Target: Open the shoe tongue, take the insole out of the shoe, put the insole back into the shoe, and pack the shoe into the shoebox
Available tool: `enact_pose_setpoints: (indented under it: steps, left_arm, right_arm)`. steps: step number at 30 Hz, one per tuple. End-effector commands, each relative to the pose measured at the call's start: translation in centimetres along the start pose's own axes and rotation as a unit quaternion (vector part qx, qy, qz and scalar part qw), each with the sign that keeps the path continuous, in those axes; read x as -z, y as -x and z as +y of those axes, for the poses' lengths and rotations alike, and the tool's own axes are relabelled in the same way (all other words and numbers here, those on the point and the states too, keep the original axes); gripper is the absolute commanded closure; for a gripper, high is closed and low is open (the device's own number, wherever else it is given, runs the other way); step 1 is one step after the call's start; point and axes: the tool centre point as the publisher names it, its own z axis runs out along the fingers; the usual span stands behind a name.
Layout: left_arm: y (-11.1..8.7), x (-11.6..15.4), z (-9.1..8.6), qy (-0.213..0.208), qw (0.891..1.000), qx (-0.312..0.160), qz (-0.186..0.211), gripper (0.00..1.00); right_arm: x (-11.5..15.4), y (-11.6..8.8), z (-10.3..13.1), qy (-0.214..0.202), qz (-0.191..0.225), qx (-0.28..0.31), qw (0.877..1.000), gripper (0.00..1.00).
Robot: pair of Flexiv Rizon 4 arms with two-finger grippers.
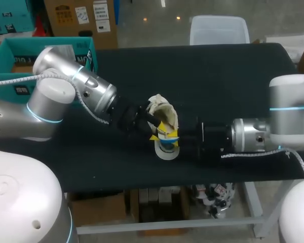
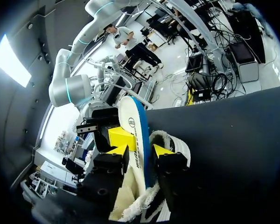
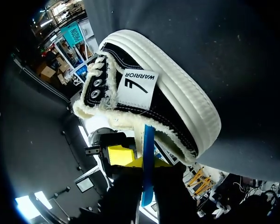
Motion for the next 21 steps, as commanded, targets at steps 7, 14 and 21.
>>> enact_pose_setpoints:
  steps: [7,14,21]
  left_arm:
    - [0.2,-0.7,-0.4,0.007,1.000,-0.005,0.008,1.00]
    - [0.1,-1.1,1.0,0.019,1.000,0.005,0.012,1.00]
    - [0.1,-1.3,2.7,0.032,0.999,0.021,0.013,1.00]
  right_arm:
    - [-0.3,0.0,0.1,0.002,-0.011,0.001,1.000,1.00]
    - [-0.6,-0.2,2.3,-0.002,-0.015,-0.006,1.000,1.00]
    - [-0.9,-0.6,4.4,-0.007,-0.016,-0.017,1.000,1.00]
